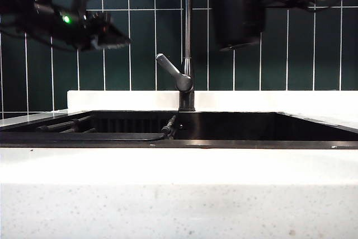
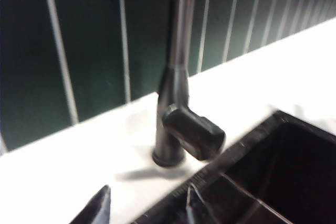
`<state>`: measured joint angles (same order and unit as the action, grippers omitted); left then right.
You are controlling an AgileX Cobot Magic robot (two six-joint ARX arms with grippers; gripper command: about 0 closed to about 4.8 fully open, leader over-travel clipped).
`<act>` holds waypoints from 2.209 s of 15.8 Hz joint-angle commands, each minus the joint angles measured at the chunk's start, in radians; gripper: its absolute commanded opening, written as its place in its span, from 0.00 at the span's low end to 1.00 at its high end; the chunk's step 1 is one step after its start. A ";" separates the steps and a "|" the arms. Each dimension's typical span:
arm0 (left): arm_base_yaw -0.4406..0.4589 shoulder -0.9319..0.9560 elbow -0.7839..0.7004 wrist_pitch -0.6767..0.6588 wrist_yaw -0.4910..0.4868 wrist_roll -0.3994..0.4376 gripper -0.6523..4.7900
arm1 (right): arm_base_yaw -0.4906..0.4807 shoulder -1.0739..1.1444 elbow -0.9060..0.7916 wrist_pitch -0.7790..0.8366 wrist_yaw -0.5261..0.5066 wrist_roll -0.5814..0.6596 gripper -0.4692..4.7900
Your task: Pick up the mug next to the sink, go to the faucet to get some water, pour the water into the sink, and finally put the mug back to its place.
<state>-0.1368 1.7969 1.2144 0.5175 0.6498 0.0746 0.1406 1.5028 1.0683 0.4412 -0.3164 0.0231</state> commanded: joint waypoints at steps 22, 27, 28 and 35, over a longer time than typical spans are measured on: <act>-0.063 0.378 0.465 -0.048 0.252 0.048 0.63 | 0.164 0.128 0.272 -0.221 0.071 0.008 0.18; -0.063 0.378 0.465 -0.051 0.380 0.015 0.63 | 0.164 0.128 0.272 -0.221 0.071 -0.002 0.18; -0.063 0.378 0.465 -0.053 0.401 0.001 0.63 | 0.164 0.128 0.272 -0.221 0.071 -0.006 0.18; -0.063 0.378 0.465 -0.073 0.454 -0.005 0.62 | 0.164 0.130 0.272 -0.197 0.079 -0.027 0.18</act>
<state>-0.1917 2.1784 1.6741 0.4469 1.0637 0.0734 0.3027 1.6382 1.3315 0.1955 -0.2375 -0.0078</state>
